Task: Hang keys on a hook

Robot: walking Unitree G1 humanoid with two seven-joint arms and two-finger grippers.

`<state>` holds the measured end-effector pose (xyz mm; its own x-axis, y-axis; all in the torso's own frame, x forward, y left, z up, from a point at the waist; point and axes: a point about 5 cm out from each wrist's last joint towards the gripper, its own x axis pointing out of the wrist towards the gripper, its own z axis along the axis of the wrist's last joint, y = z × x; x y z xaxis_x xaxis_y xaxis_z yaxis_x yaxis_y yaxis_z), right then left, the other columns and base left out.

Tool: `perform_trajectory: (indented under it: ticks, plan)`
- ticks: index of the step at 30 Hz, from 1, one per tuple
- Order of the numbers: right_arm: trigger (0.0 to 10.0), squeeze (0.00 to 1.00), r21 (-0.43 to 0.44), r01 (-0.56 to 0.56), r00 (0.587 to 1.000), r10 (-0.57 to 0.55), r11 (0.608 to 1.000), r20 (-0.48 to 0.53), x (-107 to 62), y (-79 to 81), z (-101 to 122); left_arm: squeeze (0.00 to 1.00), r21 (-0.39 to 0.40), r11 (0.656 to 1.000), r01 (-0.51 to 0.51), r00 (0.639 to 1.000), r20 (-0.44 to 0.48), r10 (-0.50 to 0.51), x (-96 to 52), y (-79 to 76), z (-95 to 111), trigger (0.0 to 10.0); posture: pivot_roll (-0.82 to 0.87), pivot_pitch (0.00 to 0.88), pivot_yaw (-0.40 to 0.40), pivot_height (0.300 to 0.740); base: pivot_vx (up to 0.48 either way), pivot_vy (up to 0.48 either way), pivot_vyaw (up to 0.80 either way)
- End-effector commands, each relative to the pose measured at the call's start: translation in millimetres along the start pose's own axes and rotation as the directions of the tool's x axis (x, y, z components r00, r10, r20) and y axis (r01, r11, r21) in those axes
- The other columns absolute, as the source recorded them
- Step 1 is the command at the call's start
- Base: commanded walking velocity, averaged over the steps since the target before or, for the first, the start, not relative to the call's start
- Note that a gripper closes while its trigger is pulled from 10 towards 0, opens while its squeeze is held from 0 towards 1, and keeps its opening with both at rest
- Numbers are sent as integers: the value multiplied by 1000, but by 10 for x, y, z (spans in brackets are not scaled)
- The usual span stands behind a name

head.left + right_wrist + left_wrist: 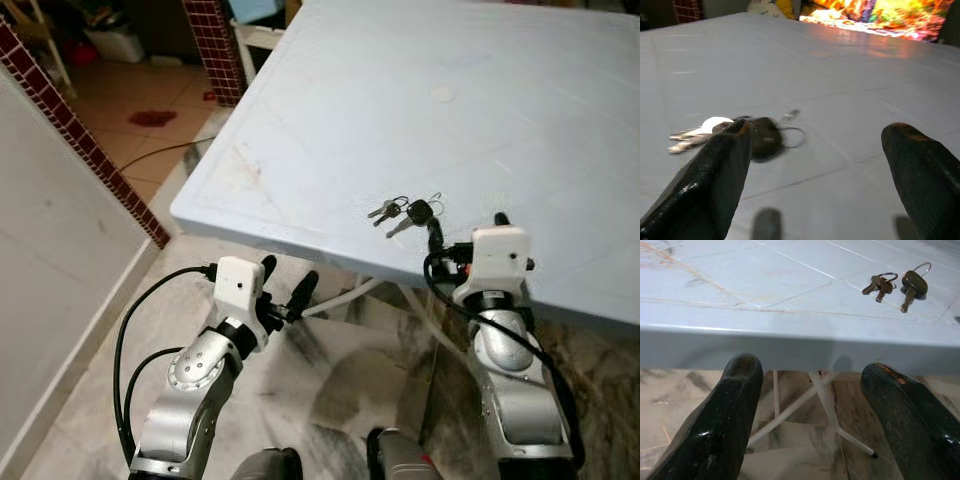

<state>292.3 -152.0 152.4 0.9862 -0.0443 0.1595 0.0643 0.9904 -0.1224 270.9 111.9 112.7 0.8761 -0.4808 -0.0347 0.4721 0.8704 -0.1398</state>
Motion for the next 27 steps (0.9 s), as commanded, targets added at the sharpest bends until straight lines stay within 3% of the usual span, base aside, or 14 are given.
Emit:
perform_trajectory:
  ticks: [1,9,17,27]
  plan:
    - [10000,0,20,-11,1000,11,1000,14,6,60,59,0,14,1000,-19,1000,-17,19,-57,57,-25,10000,-38,216,88,740,0,0,0]
    - [10000,0,88,7,1000,-7,996,0,102,99,105,0,20,1000,-11,1000,-29,12,-85,46,-37,10000,-32,230,104,740,0,0,0]
    - [10000,0,224,83,996,-73,971,-53,219,68,107,0,19,1000,-4,999,-37,4,-109,24,-45,10000,-27,239,108,740,0,0,0]
    - [10000,0,277,90,991,-59,957,-118,368,148,21,0,20,1000,-2,999,-43,3,-125,24,-44,10000,-22,251,111,740,0,0,0]
